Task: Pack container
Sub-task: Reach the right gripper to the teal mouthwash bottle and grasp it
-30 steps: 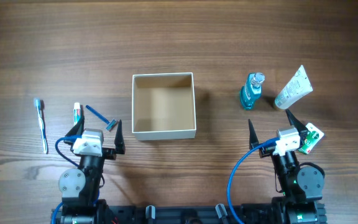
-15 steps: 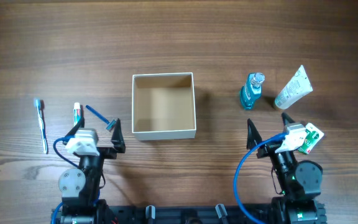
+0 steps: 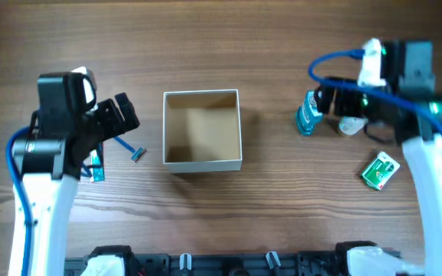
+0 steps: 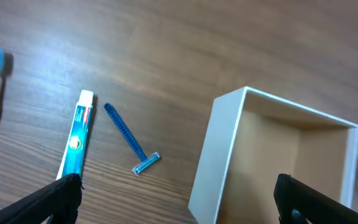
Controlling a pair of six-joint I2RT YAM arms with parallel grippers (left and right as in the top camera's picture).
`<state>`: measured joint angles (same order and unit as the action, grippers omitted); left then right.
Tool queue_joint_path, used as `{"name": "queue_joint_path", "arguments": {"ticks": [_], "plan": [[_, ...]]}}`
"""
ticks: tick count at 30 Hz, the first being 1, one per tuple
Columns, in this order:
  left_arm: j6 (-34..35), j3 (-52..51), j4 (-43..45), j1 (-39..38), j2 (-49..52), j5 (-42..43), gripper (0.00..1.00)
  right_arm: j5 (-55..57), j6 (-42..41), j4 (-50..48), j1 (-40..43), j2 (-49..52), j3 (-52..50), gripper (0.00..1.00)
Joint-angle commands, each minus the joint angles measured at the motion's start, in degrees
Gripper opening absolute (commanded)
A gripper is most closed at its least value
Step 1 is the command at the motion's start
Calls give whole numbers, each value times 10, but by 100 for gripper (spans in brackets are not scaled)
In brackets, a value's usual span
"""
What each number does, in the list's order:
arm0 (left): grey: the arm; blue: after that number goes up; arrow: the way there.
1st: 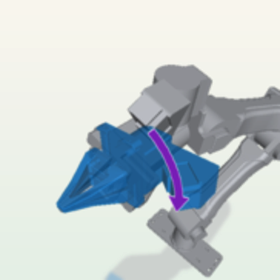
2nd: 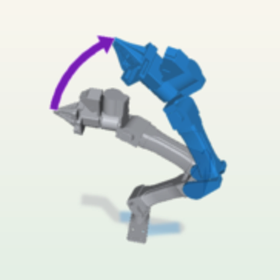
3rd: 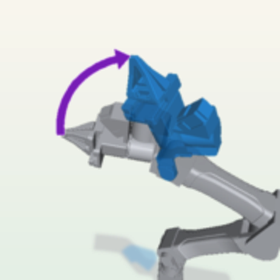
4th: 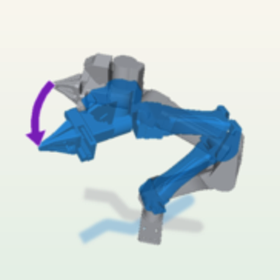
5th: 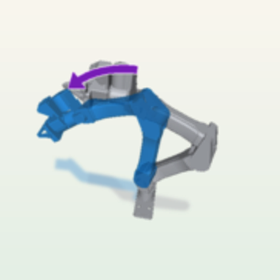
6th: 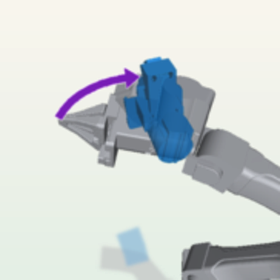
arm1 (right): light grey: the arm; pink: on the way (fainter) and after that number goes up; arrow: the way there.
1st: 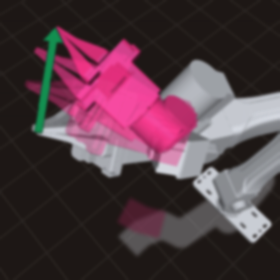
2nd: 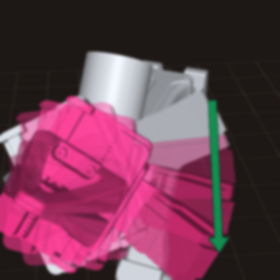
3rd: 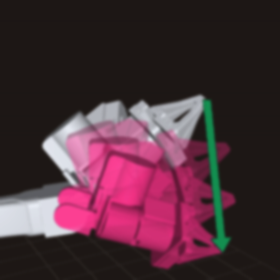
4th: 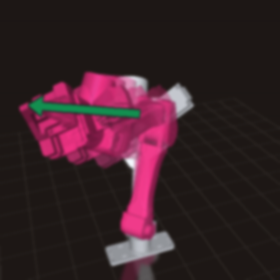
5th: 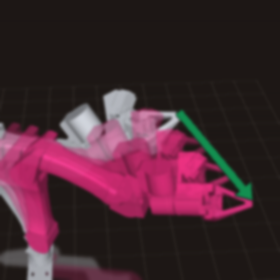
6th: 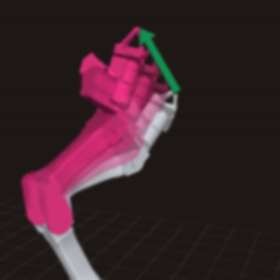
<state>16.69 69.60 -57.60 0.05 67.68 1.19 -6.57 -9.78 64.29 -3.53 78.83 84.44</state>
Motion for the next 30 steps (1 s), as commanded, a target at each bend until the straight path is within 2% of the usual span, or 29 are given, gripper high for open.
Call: {"name": "queue_joint_path", "arguments": {"ticks": [1, 8, 9, 11, 13, 14, 18, 19, 22, 23, 25, 27, 29, 30], "plan": [[5, 14, -6, -2, 39, 13, 100, 14, 24, -10, 1, 69, 21, 100], [5, 14, 2, -2, 43, 13, 100, 12, 67, -34, -8, 214, 17, 99], [5, 14, 2, -2, 43, 13, 100, 12, 67, -43, -9, 236, 14, 95], [5, 14, 3, -2, 43, 13, 100, 12, 66, -45, -10, 257, 14, 82], [5, 14, 4, -2, 43, 13, 100, 12, 66, -45, -10, 264, 14, 65], [5, 14, 4, -2, 43, 13, 100, 12, 66, -43, -10, 264, 14, 52], [5, 14, 4, -2, 43, 13, 100, 12, 65, -30, -10, 264, 14, 37], [5, 14, 4, -2, 43, 13, 100, 12, 61, -26, -10, 264, 14, 36], [5, 14, 3, -2, 43, 3, 100, 11, 49, -17, -10, 263, 14, 19], [5, 14, 3, -2, 43, -1, 100, 11, 45, -11, -11, 259, 15, 6], [5, 15, 3, -2, 42, -8, 100, 6, 28, 21, -23, 237, 30, 4], [5, 15, -1, -2, 42, -56, 100, 8, 17, 57, -54, 206, 68, 4], [11, 14, -17, 14, 42, -77, 100, 38, -22, 105, -130, 177, 157, 4], [35, 15, -29, 35, 42, -84, 100, 52, -33, 119, -160, 175, 190, 4]]}}
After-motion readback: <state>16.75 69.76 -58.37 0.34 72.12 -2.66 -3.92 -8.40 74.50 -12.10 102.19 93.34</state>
